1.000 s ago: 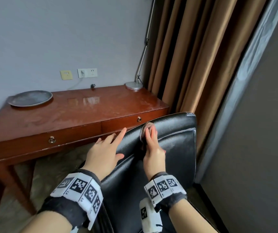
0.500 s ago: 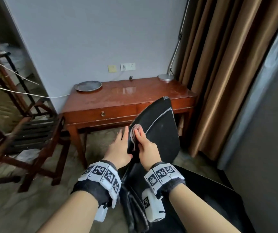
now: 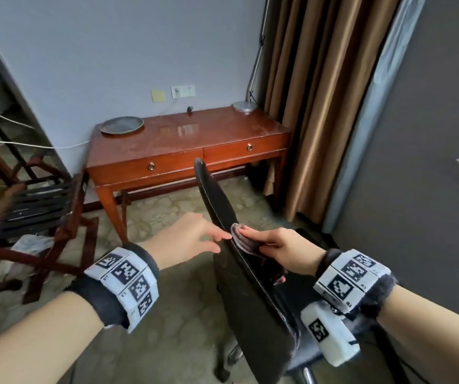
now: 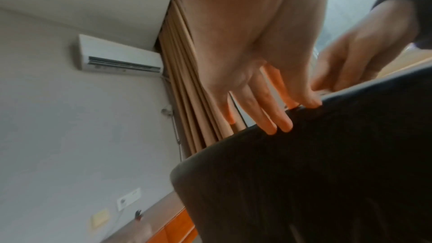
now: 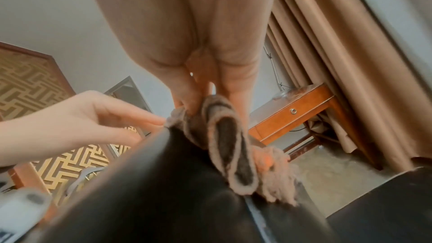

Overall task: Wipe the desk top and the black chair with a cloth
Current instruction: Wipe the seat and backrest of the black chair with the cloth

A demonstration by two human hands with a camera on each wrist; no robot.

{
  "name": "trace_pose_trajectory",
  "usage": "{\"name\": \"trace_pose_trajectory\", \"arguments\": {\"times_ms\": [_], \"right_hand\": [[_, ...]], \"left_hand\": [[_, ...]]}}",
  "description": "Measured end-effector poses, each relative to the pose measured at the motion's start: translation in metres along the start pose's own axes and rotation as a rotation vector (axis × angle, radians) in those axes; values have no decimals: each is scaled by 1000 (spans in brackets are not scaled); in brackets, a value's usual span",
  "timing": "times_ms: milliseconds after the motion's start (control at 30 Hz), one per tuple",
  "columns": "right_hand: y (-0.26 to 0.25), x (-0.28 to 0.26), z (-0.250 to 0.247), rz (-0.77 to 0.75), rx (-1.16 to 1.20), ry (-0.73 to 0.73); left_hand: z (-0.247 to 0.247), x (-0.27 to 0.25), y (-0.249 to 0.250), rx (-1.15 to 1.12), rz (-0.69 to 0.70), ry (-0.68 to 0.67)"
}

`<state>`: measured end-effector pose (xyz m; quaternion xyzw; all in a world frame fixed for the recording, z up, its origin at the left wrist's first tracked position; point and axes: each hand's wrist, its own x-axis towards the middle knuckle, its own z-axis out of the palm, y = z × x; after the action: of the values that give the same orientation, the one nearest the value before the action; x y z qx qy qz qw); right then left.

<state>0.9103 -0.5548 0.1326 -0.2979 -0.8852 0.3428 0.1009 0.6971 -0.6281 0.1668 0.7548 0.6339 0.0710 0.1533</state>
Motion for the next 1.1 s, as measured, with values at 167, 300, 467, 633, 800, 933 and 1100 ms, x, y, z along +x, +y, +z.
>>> {"name": "trace_pose_trajectory", "arguments": {"times_ms": [167, 300, 467, 633, 800, 933, 1100], "right_hand": [[-7, -71, -15, 78, -57, 23], [-11, -138, -17, 150, -153, 132], [-4, -198, 5, 279, -389, 431], [33, -224, 12, 451, -654, 609], [60, -246, -17, 571, -628, 648], [84, -259, -42, 564, -575, 693], [109, -258, -52, 451, -518, 877]], "left_hand": [[-5, 25, 15, 219, 176, 63], [13, 35, 42, 227, 185, -82], [40, 37, 84, 232, 232, -35], [66, 33, 141, 263, 244, 26], [58, 31, 136, -3, 223, -90], [48, 11, 86, -19, 3, -62], [89, -8, 96, -94, -56, 204]]}}
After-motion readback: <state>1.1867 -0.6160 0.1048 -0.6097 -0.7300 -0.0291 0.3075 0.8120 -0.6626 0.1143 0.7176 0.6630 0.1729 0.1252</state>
